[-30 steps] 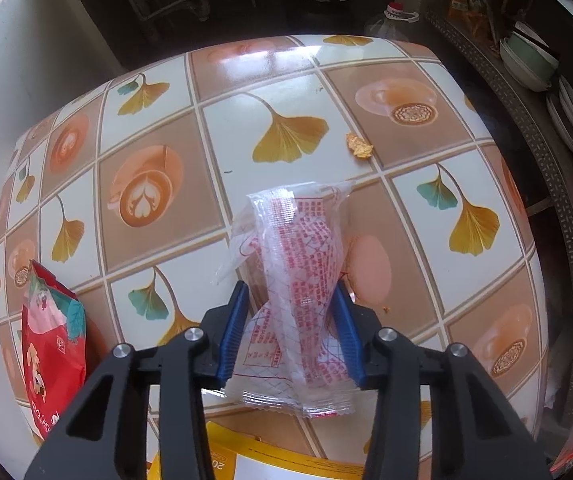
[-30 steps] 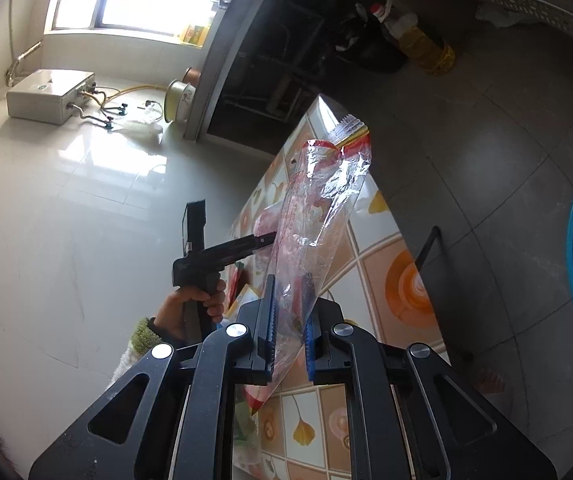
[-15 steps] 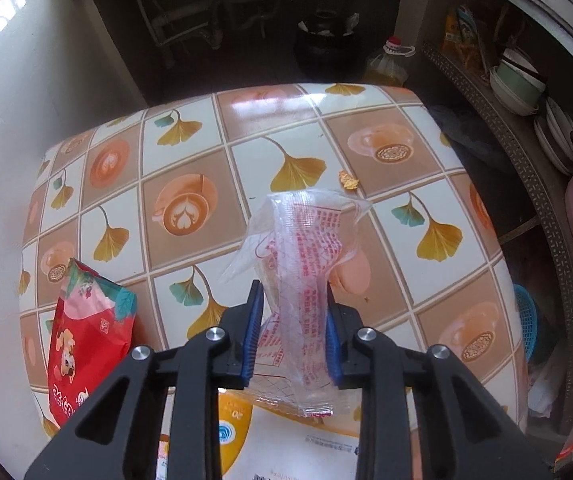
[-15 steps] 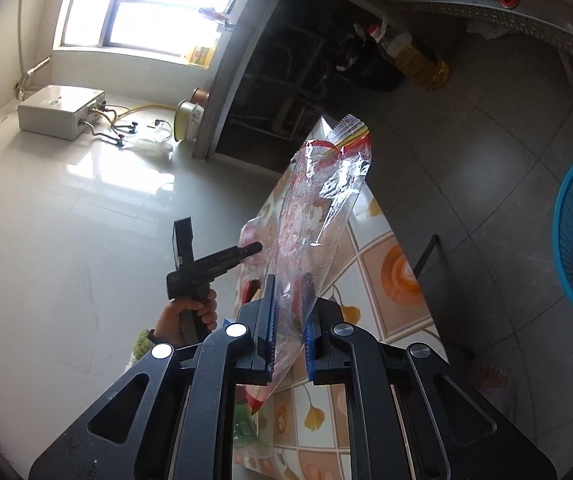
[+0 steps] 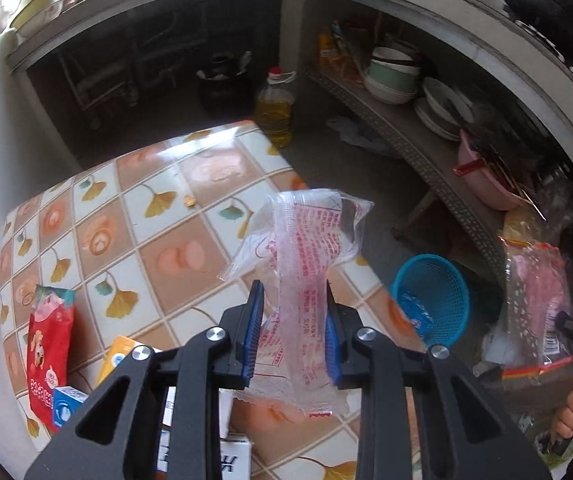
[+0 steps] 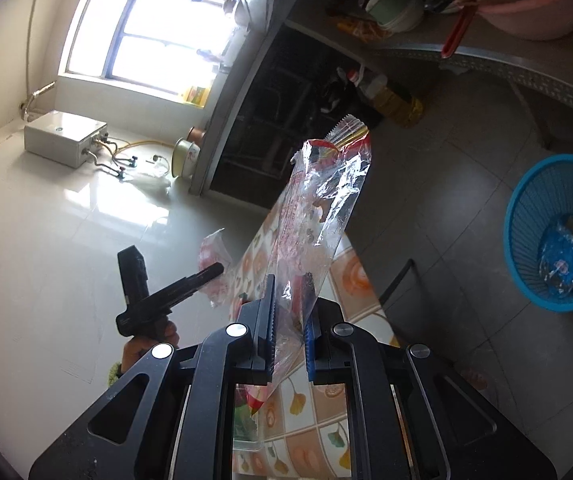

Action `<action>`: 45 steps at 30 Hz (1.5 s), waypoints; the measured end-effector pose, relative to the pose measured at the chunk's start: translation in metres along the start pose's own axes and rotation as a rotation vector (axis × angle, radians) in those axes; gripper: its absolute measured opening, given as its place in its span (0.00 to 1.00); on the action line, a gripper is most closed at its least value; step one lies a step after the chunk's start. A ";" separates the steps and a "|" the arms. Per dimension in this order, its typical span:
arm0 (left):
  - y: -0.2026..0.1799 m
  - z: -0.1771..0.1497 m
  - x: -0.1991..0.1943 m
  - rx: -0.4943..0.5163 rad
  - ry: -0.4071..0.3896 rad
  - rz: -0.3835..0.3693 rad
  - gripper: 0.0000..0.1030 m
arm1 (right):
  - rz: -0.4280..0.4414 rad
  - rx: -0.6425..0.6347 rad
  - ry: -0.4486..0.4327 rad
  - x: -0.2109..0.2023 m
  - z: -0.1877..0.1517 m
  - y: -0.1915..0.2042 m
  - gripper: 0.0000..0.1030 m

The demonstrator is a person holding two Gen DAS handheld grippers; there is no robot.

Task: Collect trash
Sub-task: 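Carry both clear bags to the blue wastebasket and open both tools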

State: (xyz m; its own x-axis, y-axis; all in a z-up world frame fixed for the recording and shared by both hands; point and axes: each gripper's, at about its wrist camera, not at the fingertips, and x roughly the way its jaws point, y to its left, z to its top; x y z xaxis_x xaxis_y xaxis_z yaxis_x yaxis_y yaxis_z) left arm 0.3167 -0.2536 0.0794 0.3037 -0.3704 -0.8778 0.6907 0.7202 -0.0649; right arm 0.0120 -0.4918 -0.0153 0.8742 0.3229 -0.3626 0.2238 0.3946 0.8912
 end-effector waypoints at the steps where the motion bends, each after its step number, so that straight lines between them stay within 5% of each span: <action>1: -0.011 -0.001 0.000 0.015 -0.001 -0.023 0.25 | -0.013 0.004 -0.015 -0.006 0.000 -0.004 0.10; 9: -0.116 -0.004 0.021 0.128 0.031 -0.216 0.25 | -0.195 0.000 -0.151 -0.051 -0.006 -0.031 0.10; 17: -0.216 -0.012 0.107 0.153 0.180 -0.348 0.25 | -0.497 -0.041 -0.239 -0.081 -0.018 -0.067 0.10; 24: -0.280 -0.026 0.199 0.172 0.346 -0.341 0.25 | -0.672 -0.037 -0.188 -0.067 -0.013 -0.121 0.10; 32: -0.300 -0.029 0.273 0.140 0.455 -0.291 0.30 | -0.765 -0.039 -0.081 -0.010 0.005 -0.183 0.10; 35: -0.303 -0.024 0.289 0.112 0.447 -0.254 0.45 | -0.788 -0.056 -0.062 0.011 0.016 -0.206 0.19; 37: -0.304 -0.023 0.291 0.117 0.419 -0.227 0.53 | -0.797 -0.055 -0.071 0.018 0.020 -0.222 0.54; 45: -0.296 -0.022 0.271 0.146 0.361 -0.287 0.54 | -0.868 0.004 -0.112 -0.001 0.005 -0.241 0.55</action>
State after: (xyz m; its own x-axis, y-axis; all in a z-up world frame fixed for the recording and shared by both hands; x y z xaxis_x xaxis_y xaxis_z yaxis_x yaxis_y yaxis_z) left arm 0.1798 -0.5541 -0.1495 -0.1420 -0.2966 -0.9444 0.8063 0.5188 -0.2841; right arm -0.0404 -0.5911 -0.2282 0.4310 -0.1766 -0.8849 0.8315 0.4586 0.3135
